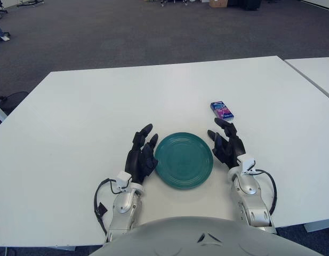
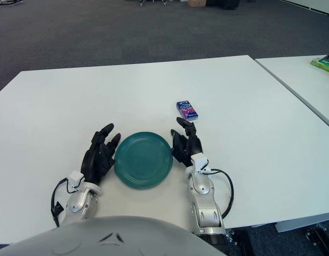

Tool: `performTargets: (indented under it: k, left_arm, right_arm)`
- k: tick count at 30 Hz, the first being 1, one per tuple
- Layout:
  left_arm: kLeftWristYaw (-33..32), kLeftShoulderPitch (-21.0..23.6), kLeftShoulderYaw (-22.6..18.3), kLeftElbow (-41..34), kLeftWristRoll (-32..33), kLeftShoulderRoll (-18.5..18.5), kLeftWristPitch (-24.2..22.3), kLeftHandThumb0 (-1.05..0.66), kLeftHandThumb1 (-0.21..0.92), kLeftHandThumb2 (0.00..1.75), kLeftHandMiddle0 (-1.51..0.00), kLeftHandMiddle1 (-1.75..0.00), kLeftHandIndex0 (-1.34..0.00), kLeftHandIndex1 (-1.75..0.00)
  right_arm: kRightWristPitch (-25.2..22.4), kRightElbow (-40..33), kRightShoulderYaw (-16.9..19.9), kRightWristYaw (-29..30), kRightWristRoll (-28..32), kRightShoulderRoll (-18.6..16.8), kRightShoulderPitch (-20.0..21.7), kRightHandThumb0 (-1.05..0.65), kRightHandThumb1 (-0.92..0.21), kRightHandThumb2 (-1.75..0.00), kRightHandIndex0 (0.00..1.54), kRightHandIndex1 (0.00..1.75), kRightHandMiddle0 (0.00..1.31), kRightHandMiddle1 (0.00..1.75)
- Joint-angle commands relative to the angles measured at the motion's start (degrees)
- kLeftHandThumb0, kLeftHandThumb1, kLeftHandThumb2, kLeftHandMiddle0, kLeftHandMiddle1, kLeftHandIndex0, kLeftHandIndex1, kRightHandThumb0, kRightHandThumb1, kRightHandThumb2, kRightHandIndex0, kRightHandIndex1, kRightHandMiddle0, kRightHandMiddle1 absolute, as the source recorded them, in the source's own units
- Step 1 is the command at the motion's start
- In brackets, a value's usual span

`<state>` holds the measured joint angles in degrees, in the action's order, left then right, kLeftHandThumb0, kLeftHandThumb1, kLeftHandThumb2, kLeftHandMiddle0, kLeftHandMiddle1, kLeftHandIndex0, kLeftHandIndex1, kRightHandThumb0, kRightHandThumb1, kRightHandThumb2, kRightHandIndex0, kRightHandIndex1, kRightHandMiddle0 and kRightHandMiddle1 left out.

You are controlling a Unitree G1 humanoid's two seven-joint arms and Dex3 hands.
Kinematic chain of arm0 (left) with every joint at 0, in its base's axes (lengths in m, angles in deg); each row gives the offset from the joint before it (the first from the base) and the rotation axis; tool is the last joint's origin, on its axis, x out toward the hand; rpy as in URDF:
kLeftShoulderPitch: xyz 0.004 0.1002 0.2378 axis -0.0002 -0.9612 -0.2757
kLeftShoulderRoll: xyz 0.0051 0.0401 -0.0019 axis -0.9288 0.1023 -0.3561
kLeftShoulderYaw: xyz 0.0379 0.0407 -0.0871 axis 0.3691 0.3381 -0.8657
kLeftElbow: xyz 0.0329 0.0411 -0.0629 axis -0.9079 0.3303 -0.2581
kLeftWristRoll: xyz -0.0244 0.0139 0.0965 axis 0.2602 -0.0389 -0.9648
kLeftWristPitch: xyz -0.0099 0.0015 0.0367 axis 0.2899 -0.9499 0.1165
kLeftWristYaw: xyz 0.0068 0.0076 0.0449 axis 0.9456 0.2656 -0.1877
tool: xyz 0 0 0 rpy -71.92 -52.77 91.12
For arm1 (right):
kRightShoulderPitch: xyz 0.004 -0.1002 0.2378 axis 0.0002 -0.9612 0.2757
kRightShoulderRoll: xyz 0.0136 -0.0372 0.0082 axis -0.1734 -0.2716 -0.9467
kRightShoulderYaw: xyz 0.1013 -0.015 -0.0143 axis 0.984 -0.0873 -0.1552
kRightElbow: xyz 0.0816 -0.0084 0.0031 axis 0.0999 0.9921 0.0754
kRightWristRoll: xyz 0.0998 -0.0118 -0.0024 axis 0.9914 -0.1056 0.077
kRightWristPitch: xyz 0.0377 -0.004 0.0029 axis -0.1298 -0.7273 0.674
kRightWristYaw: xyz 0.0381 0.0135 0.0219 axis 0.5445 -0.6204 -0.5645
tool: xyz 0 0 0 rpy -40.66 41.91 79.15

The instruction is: Put the gum into the plate.

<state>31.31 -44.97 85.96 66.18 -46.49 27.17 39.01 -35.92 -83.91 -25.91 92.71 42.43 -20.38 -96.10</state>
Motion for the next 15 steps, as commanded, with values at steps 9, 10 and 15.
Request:
performTargets:
  k: [9,10,15]
  left_arm:
    - [-0.3,0.4,0.3,2.4,0.0,1.2,-1.6,-0.95,0.92,1.01,-0.52,0.00,-0.16,-0.69]
    - [-0.3,0.4,0.3,2.5,0.0,1.2,-1.5,-0.95,0.92,1.01,-0.52,0.00,-0.16,-0.69]
    - [-0.4,0.6,0.4,2.6,0.1,1.4,-1.5,-0.94,0.92,1.02,-0.53,-0.01,-0.16,-0.70]
  right_arm:
    - [-2.3,1.6,0.6,-0.5,1.0,0.4,-0.4,-0.64,-0.92,-0.80,0.63,0.03,0.05,0.73]
    - [-3.3,0.3,0.8,-0.6,1.2,0.4,-0.1,-0.64,-0.92,-0.81,0.63,0.03,0.05,0.73]
    - [-8.4,-2.9,3.3,-1.0,2.9,1.0,4.1,-0.64,-0.92,-0.82,0.65,0.04,0.04,0.71]
